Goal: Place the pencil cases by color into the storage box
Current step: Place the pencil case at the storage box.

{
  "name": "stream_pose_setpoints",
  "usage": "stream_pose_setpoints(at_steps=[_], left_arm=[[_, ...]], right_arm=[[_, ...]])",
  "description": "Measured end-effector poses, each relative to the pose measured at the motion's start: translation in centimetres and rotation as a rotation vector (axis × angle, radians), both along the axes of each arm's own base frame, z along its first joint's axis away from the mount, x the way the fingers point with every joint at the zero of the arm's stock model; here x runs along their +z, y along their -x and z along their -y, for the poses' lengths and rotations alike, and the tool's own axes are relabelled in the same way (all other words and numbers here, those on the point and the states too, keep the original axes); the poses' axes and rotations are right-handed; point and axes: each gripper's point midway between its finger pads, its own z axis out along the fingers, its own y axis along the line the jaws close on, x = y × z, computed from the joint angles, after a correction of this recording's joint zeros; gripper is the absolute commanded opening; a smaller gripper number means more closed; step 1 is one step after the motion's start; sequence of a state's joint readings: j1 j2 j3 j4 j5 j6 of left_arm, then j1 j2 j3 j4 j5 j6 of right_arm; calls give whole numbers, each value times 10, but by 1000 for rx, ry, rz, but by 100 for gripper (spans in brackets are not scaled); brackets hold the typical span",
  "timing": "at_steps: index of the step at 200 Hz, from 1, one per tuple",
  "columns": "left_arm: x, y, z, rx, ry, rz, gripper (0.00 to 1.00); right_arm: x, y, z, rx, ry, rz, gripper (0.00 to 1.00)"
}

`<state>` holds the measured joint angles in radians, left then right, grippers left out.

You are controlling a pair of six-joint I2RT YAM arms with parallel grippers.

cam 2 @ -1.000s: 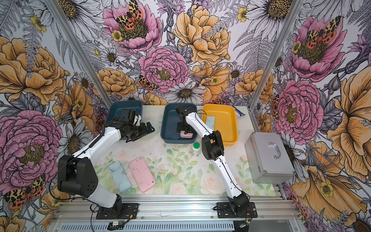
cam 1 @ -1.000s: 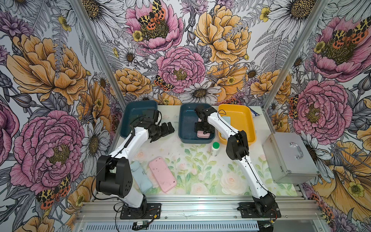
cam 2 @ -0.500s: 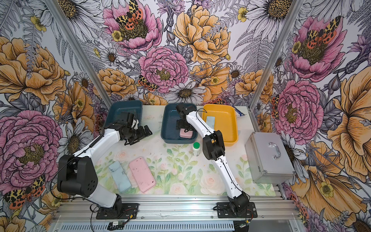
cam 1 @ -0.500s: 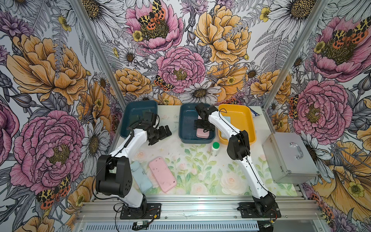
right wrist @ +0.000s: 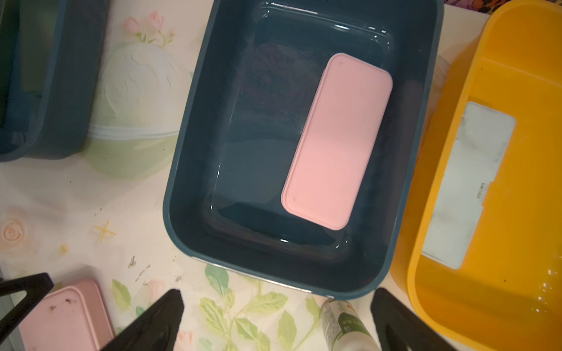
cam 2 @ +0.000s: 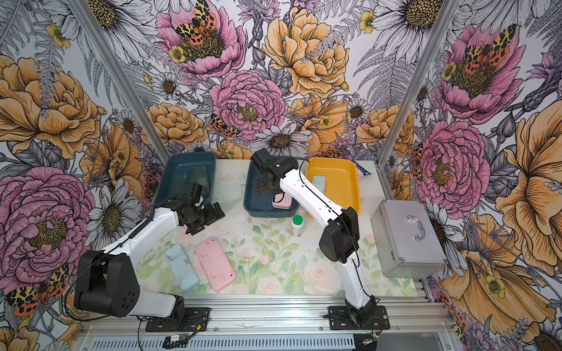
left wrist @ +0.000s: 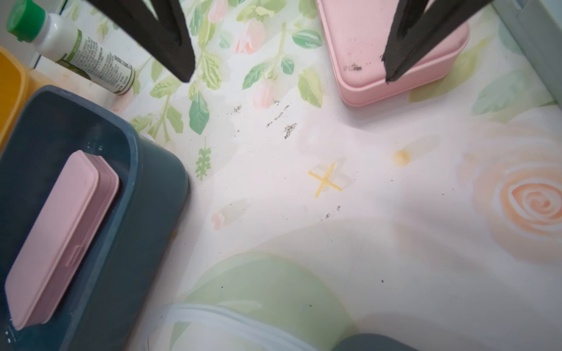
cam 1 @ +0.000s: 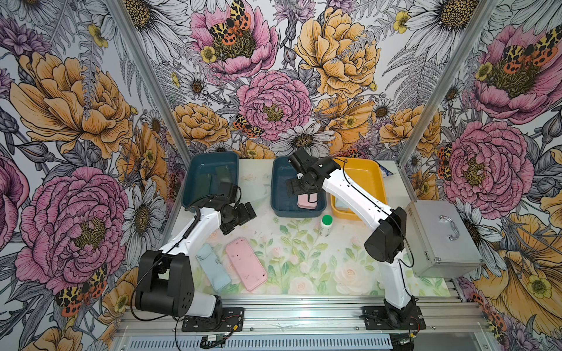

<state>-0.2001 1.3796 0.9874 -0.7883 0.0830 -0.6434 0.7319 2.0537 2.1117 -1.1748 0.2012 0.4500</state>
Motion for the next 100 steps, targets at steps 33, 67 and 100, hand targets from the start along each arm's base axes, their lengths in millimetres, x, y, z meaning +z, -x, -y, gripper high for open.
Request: stream_pose_setpoints(at_steps=[33, 67, 100], left_arm=[[-8, 34, -5, 67, -13, -26, 99], [-19, 63, -20, 149, -45, -54, 99], [-25, 72, -27, 173, -80, -71, 99]], right_arm=[[-12, 63, -9, 129, 72, -17, 99], [-13, 115, -4, 207, 87, -18, 100], [-1, 152, 2, 246, 73, 22, 99]])
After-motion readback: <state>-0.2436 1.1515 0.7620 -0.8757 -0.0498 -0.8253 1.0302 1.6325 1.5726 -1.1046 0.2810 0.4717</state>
